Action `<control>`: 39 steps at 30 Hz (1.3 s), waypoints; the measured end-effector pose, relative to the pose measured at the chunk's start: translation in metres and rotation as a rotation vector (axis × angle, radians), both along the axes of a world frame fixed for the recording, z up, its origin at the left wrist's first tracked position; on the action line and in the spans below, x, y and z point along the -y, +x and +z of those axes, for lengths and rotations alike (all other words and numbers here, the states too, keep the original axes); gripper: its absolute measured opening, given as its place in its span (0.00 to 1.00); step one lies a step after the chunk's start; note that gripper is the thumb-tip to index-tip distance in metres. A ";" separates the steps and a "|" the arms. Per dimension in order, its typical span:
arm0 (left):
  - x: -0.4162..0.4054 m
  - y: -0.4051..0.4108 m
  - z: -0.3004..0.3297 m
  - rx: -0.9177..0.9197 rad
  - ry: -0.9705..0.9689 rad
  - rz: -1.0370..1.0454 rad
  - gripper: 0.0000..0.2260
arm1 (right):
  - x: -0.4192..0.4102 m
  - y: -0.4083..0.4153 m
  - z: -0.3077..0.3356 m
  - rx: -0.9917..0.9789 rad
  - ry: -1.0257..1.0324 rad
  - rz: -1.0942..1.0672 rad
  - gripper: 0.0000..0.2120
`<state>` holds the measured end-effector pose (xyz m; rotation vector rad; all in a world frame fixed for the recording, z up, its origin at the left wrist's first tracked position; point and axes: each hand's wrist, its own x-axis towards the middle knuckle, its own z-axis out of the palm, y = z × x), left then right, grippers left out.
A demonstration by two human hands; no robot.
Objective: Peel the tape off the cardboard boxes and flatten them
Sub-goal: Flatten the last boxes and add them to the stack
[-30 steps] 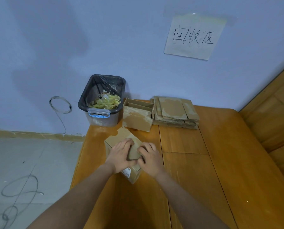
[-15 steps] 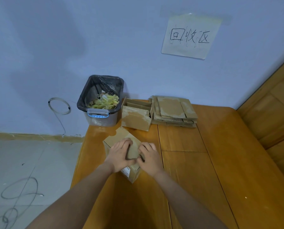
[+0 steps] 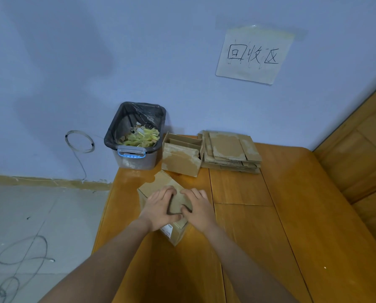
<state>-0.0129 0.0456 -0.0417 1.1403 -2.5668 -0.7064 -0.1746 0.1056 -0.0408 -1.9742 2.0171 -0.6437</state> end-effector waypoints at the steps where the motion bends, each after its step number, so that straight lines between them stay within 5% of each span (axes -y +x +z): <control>1: 0.000 0.000 0.000 0.000 0.002 0.000 0.40 | 0.001 0.000 0.000 -0.005 -0.003 -0.002 0.19; 17: 0.001 -0.002 -0.004 -0.002 -0.002 0.009 0.41 | 0.005 0.005 0.002 -0.084 -0.016 -0.038 0.16; 25: 0.003 -0.002 -0.012 -0.057 -0.003 0.027 0.28 | 0.002 0.006 0.003 -0.119 -0.050 -0.028 0.08; 39: 0.005 0.000 -0.011 -0.047 -0.025 -0.007 0.27 | -0.001 -0.003 0.004 -0.124 -0.056 0.091 0.08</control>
